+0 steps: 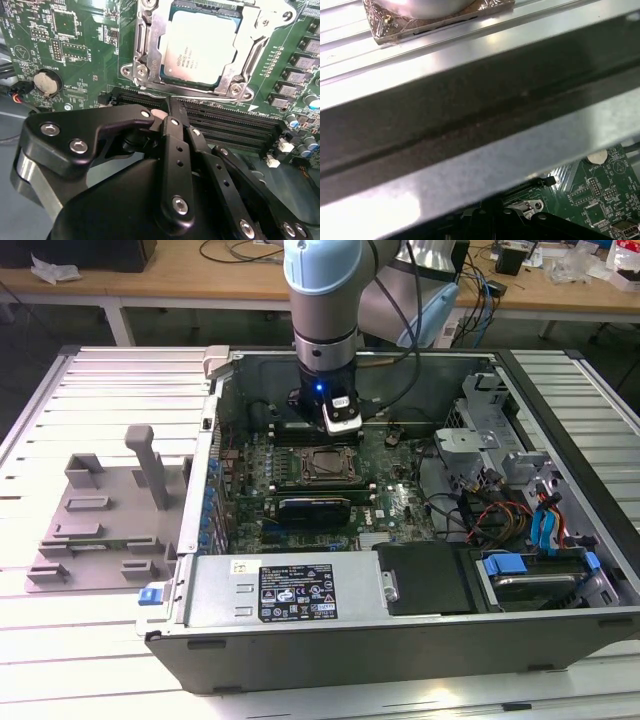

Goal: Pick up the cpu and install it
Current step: 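Install the first cpu locking lever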

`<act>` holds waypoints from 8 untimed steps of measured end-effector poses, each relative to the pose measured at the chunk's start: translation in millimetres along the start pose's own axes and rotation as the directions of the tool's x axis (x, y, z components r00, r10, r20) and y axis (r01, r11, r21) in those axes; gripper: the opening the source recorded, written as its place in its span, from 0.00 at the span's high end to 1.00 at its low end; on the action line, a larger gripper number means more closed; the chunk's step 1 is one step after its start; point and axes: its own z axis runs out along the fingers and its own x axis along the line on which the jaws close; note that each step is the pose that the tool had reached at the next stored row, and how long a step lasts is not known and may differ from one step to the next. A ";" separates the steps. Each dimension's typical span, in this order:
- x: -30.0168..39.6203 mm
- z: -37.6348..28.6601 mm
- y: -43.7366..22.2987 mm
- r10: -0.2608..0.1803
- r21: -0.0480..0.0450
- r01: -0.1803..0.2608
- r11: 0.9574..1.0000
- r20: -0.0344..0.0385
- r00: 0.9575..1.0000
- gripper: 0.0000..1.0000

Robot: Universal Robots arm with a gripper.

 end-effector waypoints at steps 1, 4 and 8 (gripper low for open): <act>0.0 0.6 -0.1 0.000 0.002 0.000 1.000 0.001 1.000 0.89; 0.0 1.7 -0.4 -0.001 0.008 0.001 1.000 0.003 1.000 0.89; 0.0 3.9 -0.7 -0.002 0.014 0.001 1.000 0.005 1.000 0.89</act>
